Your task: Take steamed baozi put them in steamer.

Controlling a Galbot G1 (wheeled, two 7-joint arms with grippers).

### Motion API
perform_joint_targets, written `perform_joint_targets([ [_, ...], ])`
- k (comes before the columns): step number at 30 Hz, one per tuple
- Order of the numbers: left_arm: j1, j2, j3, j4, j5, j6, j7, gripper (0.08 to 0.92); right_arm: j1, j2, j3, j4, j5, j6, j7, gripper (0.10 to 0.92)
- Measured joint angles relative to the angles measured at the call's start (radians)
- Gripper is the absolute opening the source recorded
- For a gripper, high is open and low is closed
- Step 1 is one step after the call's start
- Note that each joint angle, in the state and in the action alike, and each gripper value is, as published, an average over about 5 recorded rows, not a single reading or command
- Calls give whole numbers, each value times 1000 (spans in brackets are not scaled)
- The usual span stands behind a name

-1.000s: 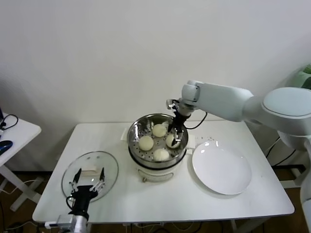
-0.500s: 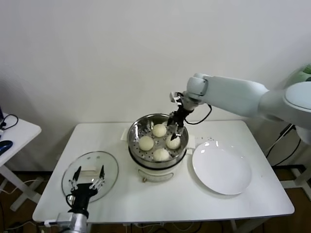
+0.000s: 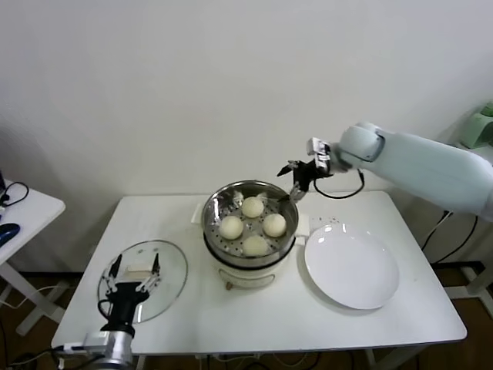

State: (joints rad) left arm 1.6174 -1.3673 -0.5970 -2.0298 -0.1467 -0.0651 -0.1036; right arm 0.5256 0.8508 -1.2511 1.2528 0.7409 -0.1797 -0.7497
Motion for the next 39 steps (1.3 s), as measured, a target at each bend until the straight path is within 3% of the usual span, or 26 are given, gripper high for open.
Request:
perform_joint_targets([
  [10,-10,14,-12,4,46,-43,41,823,-381,-252,443,200,-75,41,189,823],
  [17,-6,19,-34,-2,56,-43,66,823,-760,-285,855,299,-127,77,296,823],
  [28,-1,4,-56,-19,66,-22,79,823,-1286,-94,1435,400,-230,150,388,823],
  [39,-20,1,-89,-11,38,6,88,823,-1651,195,1732,485,-334,254,471,823],
])
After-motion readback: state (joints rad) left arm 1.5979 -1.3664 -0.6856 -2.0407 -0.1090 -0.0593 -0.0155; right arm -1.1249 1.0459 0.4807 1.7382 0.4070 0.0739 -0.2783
